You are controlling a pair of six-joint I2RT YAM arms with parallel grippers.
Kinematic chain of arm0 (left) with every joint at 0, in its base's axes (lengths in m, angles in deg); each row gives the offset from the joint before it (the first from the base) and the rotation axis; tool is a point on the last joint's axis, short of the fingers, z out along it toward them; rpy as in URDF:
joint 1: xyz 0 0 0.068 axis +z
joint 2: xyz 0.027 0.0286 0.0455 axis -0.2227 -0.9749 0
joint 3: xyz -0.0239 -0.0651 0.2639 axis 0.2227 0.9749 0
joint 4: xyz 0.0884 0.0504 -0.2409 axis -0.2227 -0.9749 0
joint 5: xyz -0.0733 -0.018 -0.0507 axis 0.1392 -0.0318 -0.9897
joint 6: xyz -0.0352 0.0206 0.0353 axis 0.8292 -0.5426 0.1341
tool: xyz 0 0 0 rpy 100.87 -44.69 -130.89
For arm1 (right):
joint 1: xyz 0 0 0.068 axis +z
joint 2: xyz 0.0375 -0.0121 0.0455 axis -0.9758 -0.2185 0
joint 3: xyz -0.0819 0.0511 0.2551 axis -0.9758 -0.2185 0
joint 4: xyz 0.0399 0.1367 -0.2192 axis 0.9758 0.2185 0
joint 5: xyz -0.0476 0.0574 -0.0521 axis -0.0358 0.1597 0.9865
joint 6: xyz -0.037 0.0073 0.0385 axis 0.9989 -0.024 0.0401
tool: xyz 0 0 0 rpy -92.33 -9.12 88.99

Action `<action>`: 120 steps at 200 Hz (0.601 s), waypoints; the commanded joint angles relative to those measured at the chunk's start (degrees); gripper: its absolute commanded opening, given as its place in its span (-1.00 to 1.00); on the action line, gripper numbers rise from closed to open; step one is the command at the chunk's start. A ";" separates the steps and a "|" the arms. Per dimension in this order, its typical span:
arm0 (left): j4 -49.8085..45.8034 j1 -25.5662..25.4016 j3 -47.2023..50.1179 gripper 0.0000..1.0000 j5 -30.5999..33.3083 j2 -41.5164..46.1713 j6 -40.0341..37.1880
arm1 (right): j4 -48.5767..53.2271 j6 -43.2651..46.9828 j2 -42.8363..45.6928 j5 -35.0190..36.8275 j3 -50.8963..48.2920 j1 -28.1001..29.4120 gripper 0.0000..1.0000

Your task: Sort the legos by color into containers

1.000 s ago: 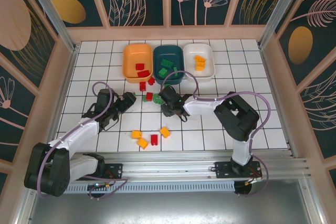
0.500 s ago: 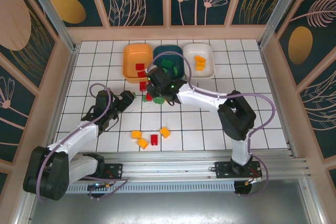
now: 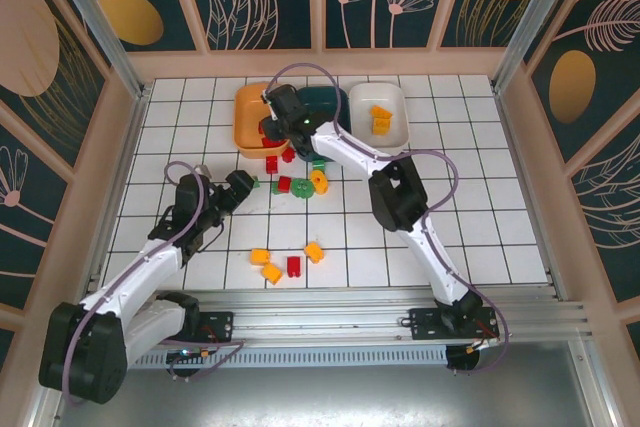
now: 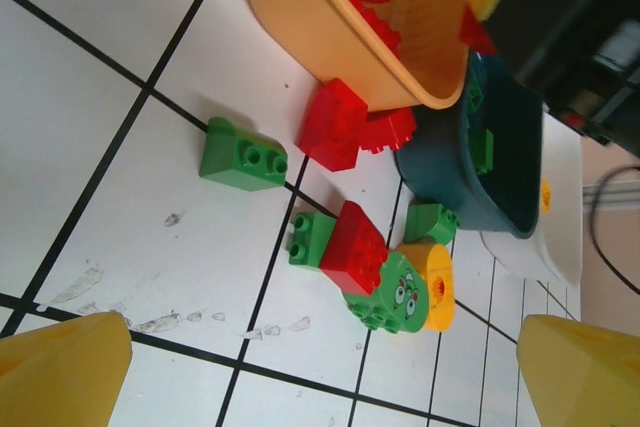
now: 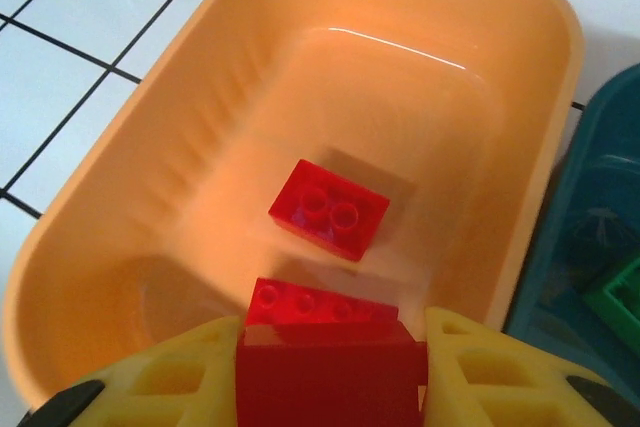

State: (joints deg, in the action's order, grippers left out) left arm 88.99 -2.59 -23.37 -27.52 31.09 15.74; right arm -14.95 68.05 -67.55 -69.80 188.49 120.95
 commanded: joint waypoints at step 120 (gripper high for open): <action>-1.49 0.28 -1.36 0.97 -0.91 -1.34 -9.05 | -7.78 -2.75 23.01 3.04 -25.36 0.52 0.19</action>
State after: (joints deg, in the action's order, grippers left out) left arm 86.46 -2.59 -26.80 -28.59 29.89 7.30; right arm -14.51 67.99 -59.35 -69.71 178.17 120.67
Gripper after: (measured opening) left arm 0.985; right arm 0.607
